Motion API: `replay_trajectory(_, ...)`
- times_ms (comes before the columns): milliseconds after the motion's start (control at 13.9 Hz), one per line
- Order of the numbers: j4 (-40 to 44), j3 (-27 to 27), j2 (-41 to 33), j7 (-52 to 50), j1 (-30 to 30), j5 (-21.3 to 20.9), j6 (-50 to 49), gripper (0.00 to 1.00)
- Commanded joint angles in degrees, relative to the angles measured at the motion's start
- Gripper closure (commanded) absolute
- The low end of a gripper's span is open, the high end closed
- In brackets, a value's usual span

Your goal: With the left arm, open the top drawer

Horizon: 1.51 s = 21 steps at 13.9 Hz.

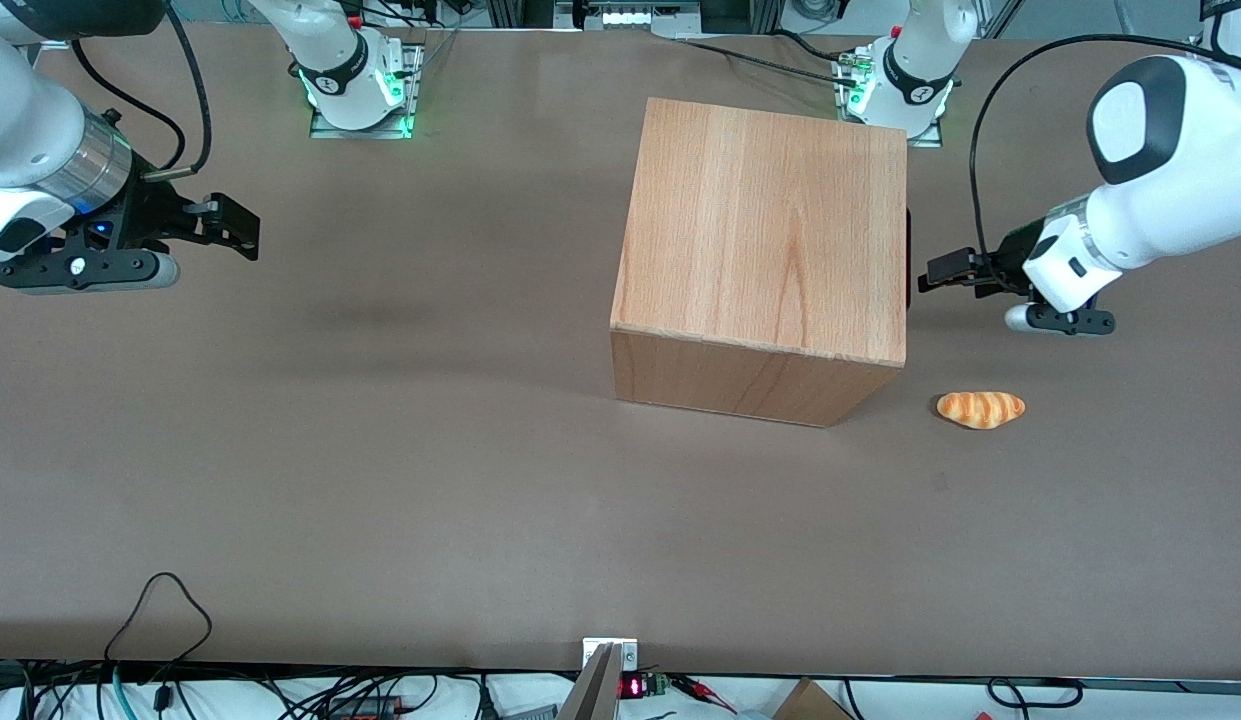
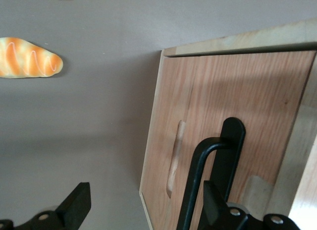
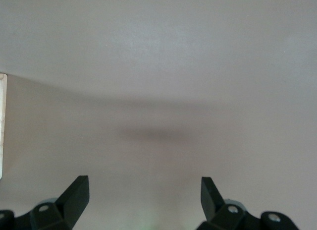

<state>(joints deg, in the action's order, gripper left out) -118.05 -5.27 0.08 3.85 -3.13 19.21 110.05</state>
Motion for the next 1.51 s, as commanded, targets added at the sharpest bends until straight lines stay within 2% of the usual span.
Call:
replay_trajectory(0, -1.7, -0.7, -0.8, 0.9, 0.1, 1.4, 1.6, 0.00)
replay_trajectory(1440, -3.3, -1.2, 2.2, 3.2, 0.0, -0.6, 2.4, 0.00)
